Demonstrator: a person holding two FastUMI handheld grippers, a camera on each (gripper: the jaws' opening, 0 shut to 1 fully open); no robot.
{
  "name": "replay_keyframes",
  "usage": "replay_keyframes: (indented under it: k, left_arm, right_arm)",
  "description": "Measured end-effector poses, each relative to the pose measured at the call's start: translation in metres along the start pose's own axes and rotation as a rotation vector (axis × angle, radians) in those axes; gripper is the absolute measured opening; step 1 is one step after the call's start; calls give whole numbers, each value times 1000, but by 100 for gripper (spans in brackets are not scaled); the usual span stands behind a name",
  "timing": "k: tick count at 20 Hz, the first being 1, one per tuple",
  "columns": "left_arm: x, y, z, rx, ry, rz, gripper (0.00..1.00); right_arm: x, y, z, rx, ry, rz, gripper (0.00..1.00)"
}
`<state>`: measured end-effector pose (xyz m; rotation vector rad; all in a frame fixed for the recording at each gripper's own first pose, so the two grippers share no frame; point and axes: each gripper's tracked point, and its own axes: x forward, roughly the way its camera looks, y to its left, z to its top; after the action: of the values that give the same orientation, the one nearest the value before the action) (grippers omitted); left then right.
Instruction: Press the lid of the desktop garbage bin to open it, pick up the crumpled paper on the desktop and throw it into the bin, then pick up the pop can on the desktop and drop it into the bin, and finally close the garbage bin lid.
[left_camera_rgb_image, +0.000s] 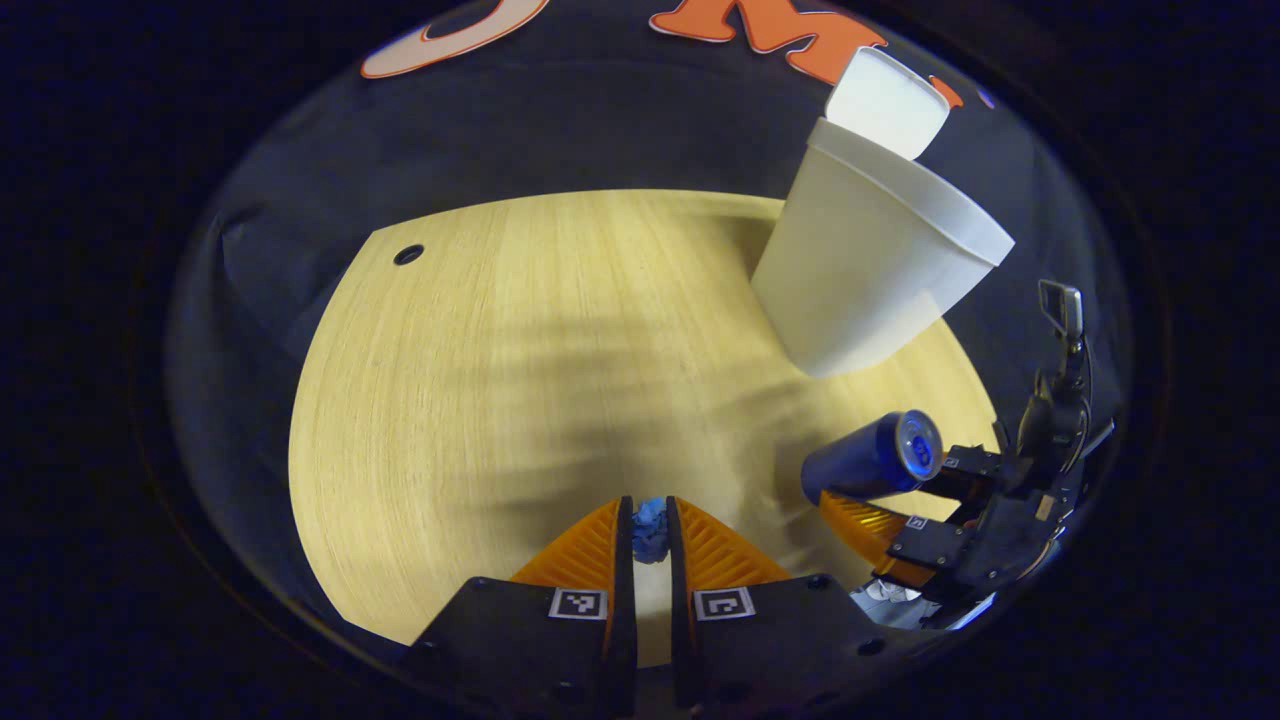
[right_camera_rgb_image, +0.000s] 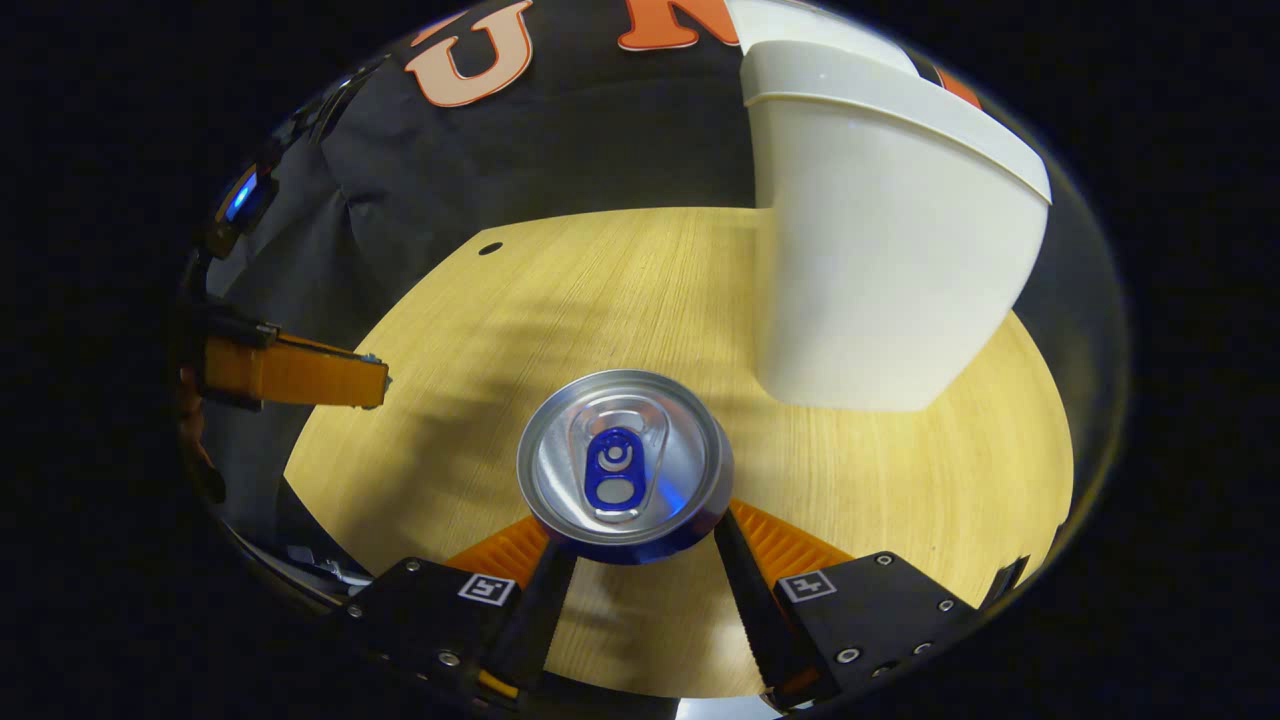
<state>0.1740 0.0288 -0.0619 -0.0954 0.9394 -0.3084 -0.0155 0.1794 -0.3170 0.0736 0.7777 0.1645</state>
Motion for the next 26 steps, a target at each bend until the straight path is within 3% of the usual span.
replay_keyframes:
  k: [4, 13, 26]
  left_arm:
    - [-18, -22, 44, 104, -100, -4, 18]
    - [-17, -88, 119, 172, -243, -82, 17]
    - [-26, -203, 241, 272, -519, -271, 17]
  right_arm:
    - [-1, 0, 2, -36, -27, -52, 80]
    - [1, -1, 3, 5, -67, -157, 81]
    - [-2, -3, 4, 93, -101, -255, 81]
